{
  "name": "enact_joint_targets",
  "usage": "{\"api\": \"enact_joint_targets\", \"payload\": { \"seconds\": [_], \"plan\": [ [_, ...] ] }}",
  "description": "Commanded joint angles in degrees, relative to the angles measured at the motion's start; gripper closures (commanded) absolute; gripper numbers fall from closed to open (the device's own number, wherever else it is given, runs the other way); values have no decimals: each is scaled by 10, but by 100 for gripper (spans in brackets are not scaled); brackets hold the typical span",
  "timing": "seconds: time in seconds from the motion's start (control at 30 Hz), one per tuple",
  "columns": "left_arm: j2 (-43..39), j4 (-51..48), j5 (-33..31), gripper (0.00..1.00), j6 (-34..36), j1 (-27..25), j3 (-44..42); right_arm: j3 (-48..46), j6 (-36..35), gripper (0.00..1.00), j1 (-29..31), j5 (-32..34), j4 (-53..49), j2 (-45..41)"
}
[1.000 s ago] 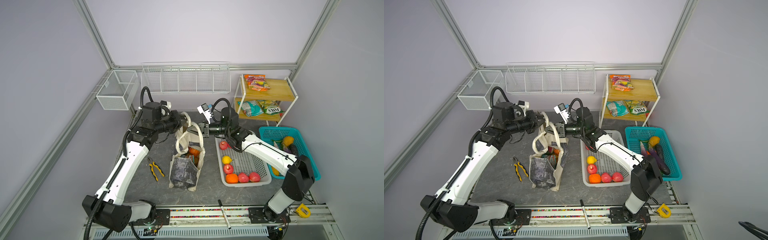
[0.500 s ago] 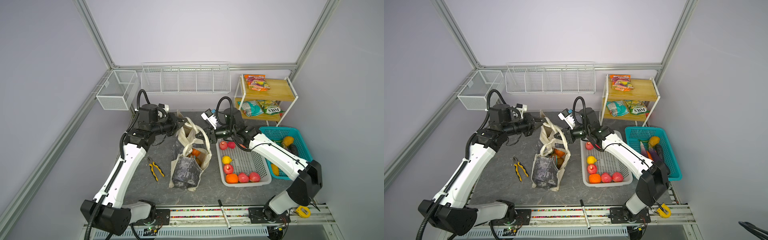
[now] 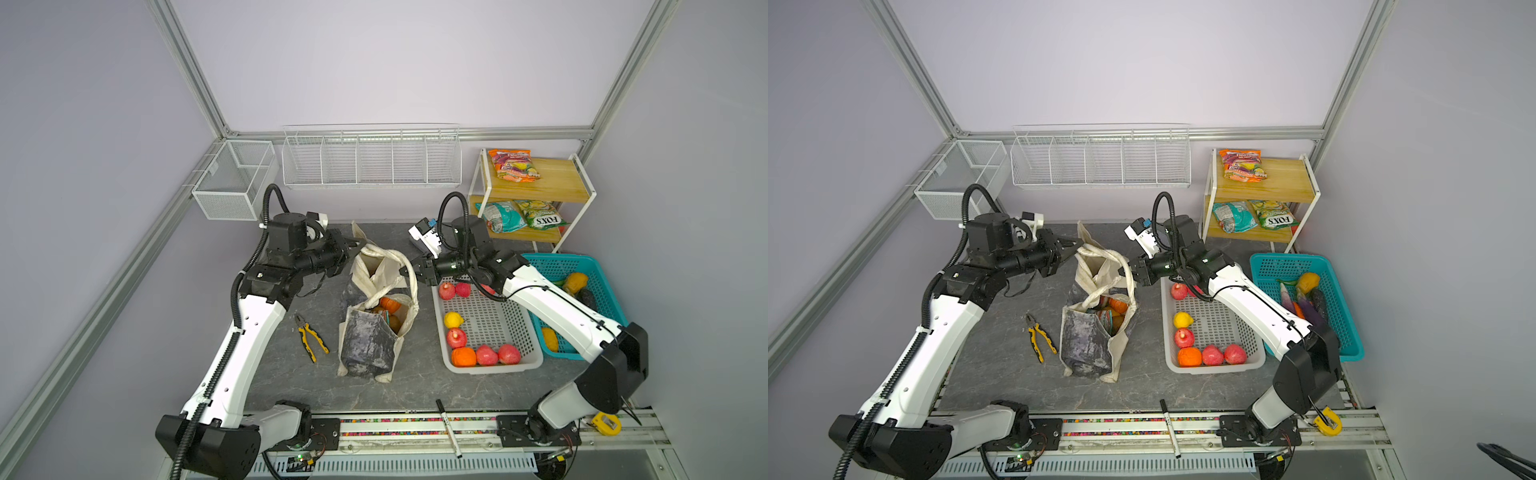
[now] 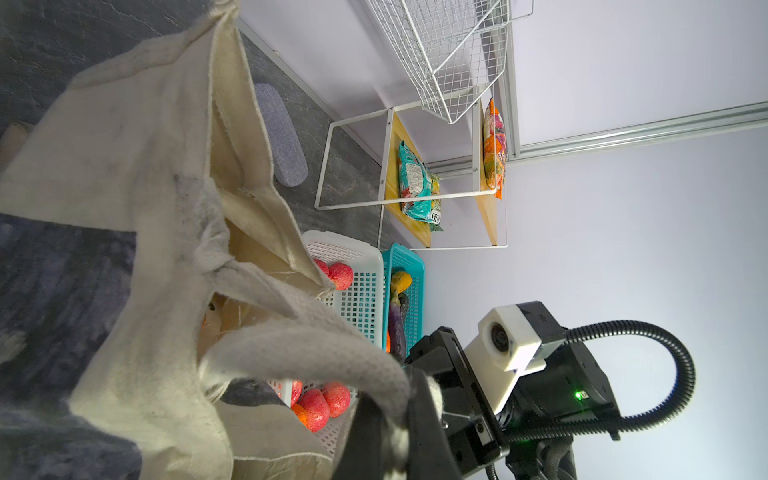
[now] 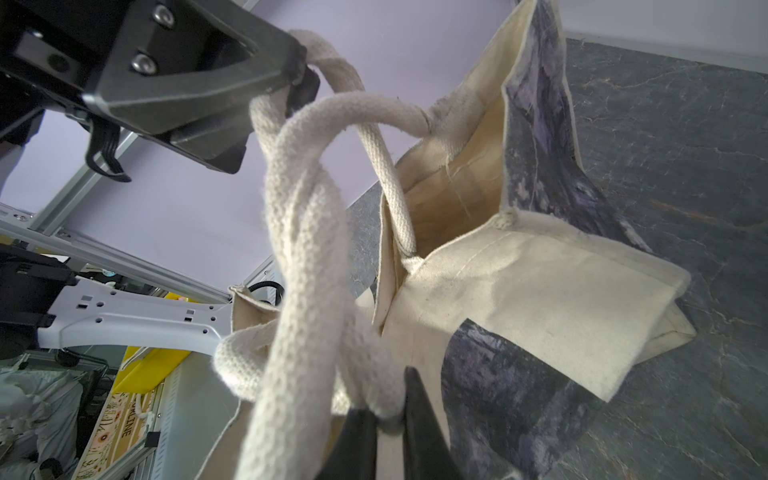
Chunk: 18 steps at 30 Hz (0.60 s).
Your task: Place the food into the grocery bag and tie it
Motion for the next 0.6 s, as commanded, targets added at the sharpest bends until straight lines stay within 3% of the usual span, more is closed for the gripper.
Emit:
{"api": "enact_joint_targets", "payload": {
  "seconds": [0.0,0.4,0.57],
  "plan": [
    [2,12,14,100,-6,-6,-2,3,36,80,-1,-25,65,-1],
    [18,27,17,100,-8,-25,-4,20,137,64,26,-58,193,39],
    [16,29,16,100,-10,-27,-9,23,183,53,36,-55,248,54]
  ]
}}
